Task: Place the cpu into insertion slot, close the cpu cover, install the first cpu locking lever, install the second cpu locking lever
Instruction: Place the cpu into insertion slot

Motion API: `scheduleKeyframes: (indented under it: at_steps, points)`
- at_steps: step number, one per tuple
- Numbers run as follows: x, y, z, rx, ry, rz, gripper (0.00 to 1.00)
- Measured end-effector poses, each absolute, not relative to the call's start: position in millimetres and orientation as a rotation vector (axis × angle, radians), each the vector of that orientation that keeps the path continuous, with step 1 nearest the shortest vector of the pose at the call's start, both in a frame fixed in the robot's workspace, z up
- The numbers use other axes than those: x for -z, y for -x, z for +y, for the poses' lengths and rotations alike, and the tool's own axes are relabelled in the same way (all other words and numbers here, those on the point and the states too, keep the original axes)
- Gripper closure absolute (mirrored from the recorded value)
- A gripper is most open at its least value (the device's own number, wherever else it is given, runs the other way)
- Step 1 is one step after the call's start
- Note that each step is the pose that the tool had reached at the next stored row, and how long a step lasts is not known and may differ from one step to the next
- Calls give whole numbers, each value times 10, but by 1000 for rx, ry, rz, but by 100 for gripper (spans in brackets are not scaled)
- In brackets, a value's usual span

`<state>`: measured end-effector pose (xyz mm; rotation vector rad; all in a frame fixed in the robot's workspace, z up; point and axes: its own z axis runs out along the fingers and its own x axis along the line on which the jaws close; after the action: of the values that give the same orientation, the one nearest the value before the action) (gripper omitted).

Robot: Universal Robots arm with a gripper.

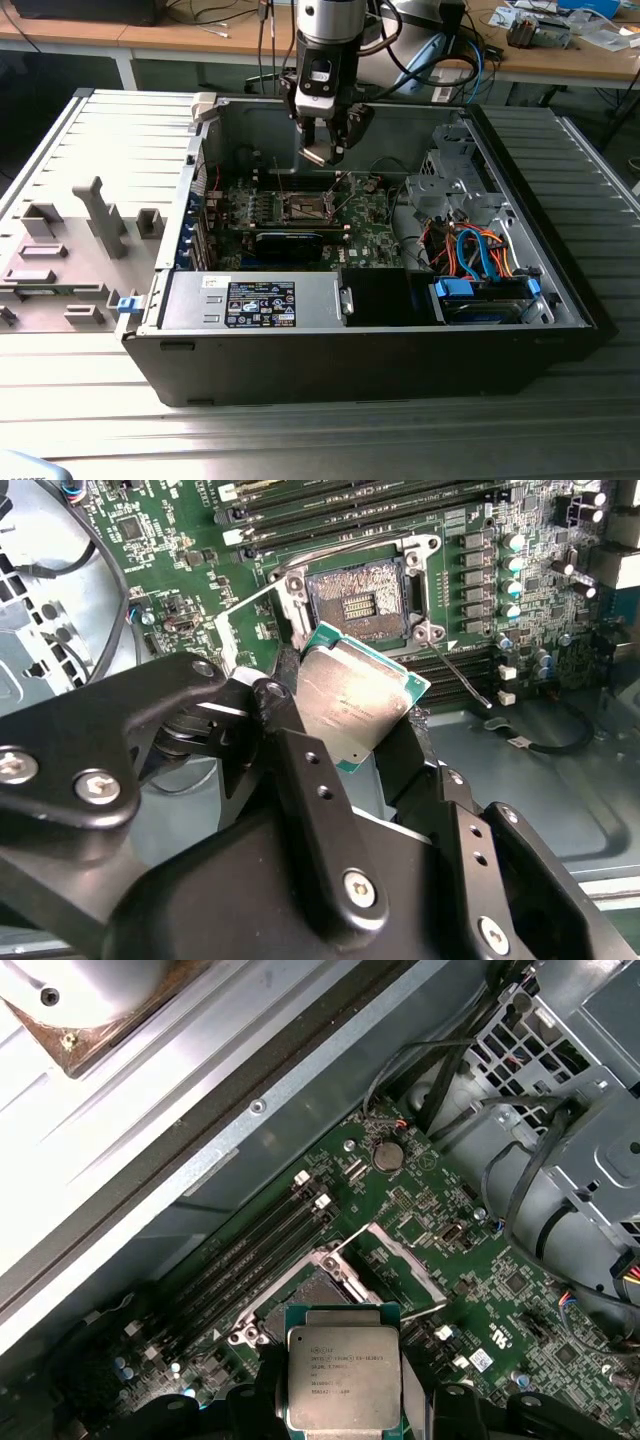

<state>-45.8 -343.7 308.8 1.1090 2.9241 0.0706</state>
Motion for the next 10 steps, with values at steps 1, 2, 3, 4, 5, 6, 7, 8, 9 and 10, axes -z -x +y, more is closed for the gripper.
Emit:
scheduleKeyframes:
  at_steps: [1, 2, 3, 4, 5, 6, 7, 8, 9, 10]
  points:
    - [-3088, 458, -3443, -70, -1109, 2924, 45]
    - [-3087, 458, -3450, -70, -1109, 2924, 45]
    - [-3086, 458, -3455, -70, -1109, 2924, 45]
    - [-3086, 458, -3470, -68, -1109, 2924, 45]
    - [-3086, 458, -3485, -66, -1109, 2923, 45]
    - [-3086, 458, -3499, -65, -1108, 2923, 45]
    - [-3085, 458, -3515, -62, -1108, 2923, 45]
    - [-3085, 458, -3524, -61, -1108, 2922, 45]
    - [-3085, 458, -3532, -60, -1108, 2922, 45]
    - [-3084, 458, -3549, -60, -1108, 2922, 45]
